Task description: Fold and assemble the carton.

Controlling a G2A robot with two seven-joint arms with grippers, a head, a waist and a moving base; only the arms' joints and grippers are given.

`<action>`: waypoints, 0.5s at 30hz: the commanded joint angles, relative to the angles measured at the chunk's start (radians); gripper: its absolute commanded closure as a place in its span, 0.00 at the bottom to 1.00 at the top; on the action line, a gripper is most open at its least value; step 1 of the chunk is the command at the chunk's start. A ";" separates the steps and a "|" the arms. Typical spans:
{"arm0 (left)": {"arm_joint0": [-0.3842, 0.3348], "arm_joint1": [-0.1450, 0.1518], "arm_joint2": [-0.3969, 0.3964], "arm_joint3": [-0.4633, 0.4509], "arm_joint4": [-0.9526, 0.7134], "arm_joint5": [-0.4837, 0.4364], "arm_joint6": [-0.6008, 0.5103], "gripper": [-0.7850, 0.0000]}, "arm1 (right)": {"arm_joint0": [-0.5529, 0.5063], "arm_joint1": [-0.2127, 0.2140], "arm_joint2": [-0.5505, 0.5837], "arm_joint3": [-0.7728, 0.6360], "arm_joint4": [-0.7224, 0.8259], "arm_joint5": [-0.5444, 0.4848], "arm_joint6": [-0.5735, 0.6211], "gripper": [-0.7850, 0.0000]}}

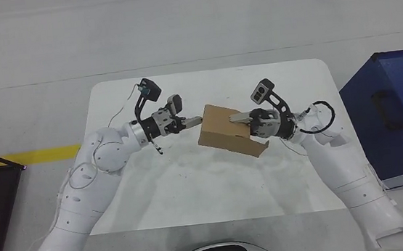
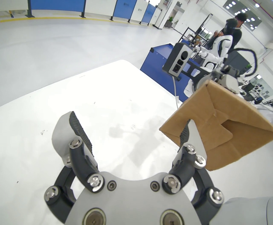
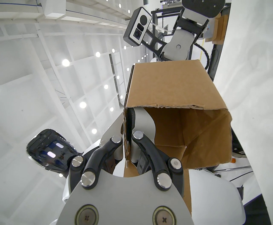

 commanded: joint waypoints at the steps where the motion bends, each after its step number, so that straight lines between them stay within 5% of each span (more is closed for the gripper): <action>1: 0.003 0.002 -0.009 0.000 -0.039 -0.028 -0.009 0.00 | 0.021 -0.001 -0.003 0.030 0.020 0.023 0.031 1.00; 15: 0.005 0.010 -0.032 0.002 -0.114 -0.060 -0.054 0.00 | 0.061 -0.001 -0.020 0.081 0.023 0.067 0.071 1.00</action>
